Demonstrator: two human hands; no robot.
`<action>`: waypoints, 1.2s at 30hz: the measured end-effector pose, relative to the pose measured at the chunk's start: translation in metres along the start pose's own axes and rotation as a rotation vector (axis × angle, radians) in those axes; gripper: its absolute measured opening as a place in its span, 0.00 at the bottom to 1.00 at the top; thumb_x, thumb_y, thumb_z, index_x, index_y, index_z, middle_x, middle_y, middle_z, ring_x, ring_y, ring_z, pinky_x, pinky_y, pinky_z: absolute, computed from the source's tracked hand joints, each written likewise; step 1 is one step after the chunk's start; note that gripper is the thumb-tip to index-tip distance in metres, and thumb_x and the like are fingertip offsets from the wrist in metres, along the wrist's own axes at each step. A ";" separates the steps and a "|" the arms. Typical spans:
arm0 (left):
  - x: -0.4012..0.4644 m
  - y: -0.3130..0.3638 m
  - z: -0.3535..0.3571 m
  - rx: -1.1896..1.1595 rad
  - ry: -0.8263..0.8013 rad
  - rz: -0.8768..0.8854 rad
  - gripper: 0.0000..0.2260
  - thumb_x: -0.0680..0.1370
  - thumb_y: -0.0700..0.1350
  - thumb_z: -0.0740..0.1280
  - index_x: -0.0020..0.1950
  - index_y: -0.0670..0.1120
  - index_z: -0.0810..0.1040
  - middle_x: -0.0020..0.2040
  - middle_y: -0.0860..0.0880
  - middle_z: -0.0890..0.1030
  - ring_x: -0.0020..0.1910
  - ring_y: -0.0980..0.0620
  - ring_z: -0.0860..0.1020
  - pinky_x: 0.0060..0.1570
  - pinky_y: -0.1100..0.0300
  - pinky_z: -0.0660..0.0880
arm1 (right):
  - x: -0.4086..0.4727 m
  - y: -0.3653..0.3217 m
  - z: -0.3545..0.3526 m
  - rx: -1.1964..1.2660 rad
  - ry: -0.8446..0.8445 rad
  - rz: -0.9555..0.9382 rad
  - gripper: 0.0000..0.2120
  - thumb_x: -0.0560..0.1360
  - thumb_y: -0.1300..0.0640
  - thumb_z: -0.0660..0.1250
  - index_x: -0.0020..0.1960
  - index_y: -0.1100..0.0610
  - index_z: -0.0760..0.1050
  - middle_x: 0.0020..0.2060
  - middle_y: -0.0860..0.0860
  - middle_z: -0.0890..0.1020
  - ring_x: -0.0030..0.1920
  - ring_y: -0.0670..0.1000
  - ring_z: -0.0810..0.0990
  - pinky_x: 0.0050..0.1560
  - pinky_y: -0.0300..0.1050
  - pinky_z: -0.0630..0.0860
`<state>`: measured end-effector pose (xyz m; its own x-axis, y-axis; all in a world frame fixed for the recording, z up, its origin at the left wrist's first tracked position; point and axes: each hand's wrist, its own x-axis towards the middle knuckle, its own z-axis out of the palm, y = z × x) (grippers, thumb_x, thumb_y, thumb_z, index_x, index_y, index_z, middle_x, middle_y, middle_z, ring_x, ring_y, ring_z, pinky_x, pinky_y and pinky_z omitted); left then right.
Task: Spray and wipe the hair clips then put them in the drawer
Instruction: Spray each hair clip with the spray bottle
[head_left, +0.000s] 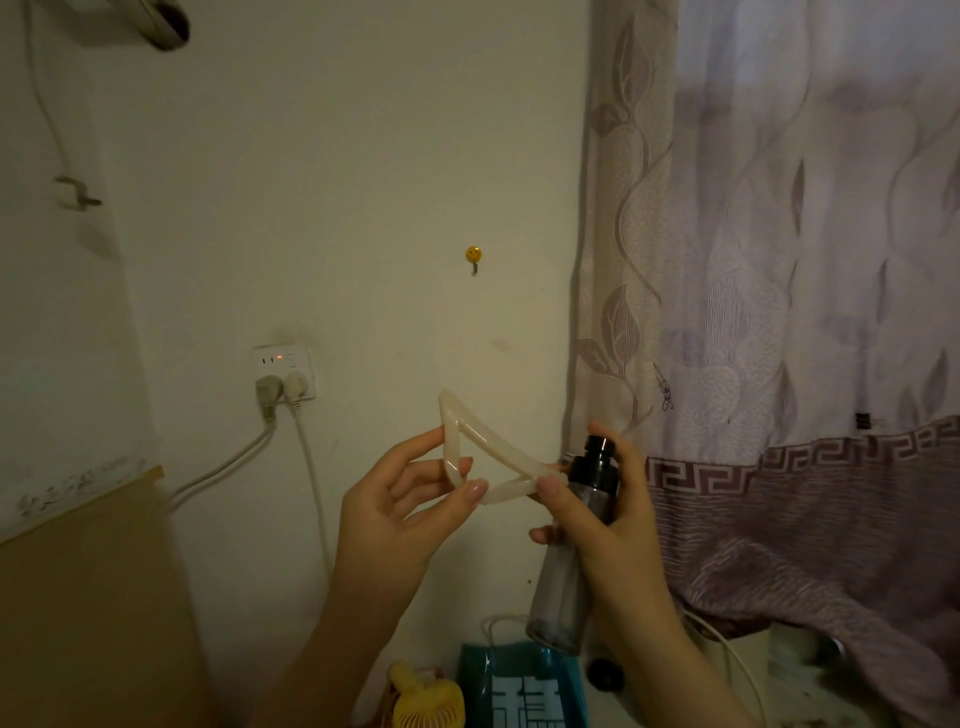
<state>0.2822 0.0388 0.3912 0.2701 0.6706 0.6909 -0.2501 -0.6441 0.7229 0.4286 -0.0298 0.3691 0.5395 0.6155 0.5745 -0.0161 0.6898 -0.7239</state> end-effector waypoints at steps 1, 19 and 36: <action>-0.001 0.000 0.000 0.003 0.001 -0.001 0.25 0.61 0.54 0.74 0.57 0.56 0.77 0.46 0.53 0.85 0.47 0.54 0.83 0.44 0.69 0.78 | 0.000 0.000 0.000 0.019 0.008 0.010 0.34 0.61 0.53 0.74 0.65 0.44 0.70 0.47 0.52 0.82 0.45 0.51 0.84 0.34 0.41 0.79; 0.018 0.005 -0.026 0.197 -0.194 -0.037 0.37 0.58 0.57 0.76 0.66 0.68 0.68 0.63 0.63 0.74 0.59 0.62 0.77 0.57 0.70 0.73 | 0.013 0.004 -0.017 0.030 -0.046 0.069 0.31 0.59 0.58 0.77 0.60 0.42 0.74 0.39 0.47 0.84 0.36 0.49 0.82 0.32 0.42 0.78; 0.032 0.009 -0.022 0.411 -0.526 -0.144 0.19 0.62 0.56 0.75 0.52 0.55 0.84 0.46 0.55 0.85 0.46 0.56 0.83 0.51 0.58 0.80 | 0.020 -0.001 -0.020 -0.136 -0.203 0.015 0.30 0.63 0.56 0.76 0.61 0.41 0.71 0.45 0.50 0.84 0.43 0.48 0.84 0.34 0.41 0.79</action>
<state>0.2682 0.0623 0.4202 0.7161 0.5592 0.4177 0.1680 -0.7190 0.6744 0.4564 -0.0254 0.3735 0.3599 0.6986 0.6184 0.0979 0.6309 -0.7697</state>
